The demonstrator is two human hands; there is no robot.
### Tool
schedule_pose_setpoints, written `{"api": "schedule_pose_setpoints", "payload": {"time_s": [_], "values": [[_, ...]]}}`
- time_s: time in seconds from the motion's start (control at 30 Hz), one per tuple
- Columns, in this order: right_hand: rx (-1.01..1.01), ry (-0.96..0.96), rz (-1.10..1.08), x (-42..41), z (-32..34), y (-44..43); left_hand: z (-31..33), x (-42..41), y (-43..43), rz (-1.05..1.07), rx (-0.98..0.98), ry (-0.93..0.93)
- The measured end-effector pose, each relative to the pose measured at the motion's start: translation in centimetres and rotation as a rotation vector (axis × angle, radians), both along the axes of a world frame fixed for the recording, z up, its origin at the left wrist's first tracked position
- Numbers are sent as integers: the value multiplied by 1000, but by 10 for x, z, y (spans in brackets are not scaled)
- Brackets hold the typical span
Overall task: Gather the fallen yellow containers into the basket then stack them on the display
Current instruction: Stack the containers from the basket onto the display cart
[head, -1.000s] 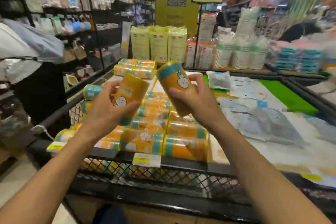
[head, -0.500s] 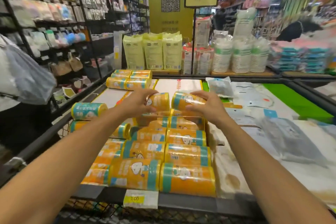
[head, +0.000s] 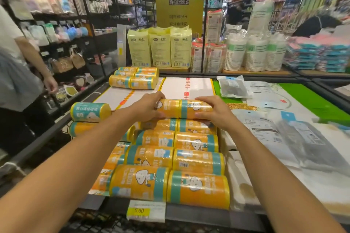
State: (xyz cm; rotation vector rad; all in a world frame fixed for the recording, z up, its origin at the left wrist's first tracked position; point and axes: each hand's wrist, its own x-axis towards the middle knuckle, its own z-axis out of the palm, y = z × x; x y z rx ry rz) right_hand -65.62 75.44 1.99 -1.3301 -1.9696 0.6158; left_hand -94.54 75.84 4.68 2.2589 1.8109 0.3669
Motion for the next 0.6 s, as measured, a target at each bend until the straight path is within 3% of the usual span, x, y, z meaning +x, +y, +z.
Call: {"api": "schedule_pose_setpoints", "payload": {"time_s": [0.13,0.37,0.5,0.6], "values": [[67,33,-133,-6,7,-15,7,-3,-25,119,106,43],[85,448,2,-69,35,-80,9,-43,-136,303,247,-763],[-51,520,154,-131,42,-120,-1,-81,-211,338,304,-933],[-100,511,267,-183,39,-151,-4,-110,-261,405,377,-958]]}}
